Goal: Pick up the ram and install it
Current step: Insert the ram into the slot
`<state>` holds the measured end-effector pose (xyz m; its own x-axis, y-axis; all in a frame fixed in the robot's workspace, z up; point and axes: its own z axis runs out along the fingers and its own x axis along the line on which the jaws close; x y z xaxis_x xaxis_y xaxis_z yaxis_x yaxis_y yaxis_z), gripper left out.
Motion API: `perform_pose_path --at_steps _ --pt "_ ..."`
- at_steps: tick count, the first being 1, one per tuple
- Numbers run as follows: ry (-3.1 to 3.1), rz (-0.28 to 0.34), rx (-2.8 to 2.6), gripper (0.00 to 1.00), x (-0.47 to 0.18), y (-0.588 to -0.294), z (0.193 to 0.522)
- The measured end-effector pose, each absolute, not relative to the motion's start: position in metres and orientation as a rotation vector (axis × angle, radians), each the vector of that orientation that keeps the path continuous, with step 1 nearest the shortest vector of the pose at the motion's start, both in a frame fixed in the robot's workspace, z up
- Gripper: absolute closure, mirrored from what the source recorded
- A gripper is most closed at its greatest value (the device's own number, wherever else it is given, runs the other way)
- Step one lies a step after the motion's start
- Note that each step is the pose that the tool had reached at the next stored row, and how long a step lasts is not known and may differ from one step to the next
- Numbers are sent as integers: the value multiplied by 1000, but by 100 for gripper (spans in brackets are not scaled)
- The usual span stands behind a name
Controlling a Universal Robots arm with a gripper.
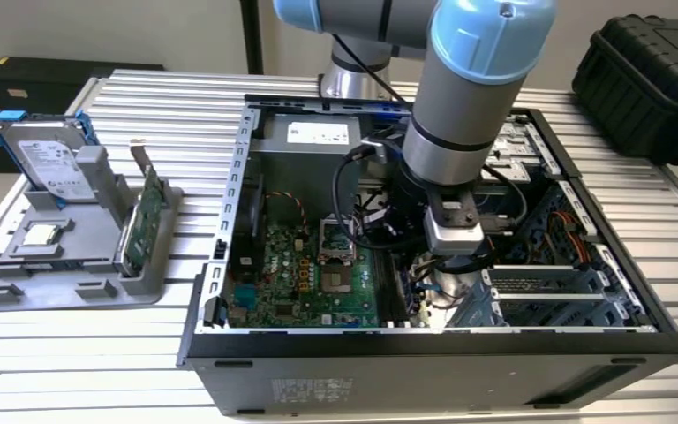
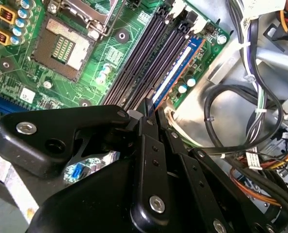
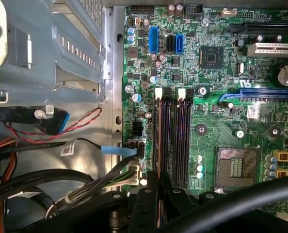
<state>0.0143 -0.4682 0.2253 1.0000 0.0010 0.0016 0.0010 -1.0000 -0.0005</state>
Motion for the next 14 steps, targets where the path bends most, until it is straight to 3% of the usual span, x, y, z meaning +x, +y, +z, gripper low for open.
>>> perform_pose_path --at_steps 14 --pt "-2 -3 -3141 100 15 -468 223"
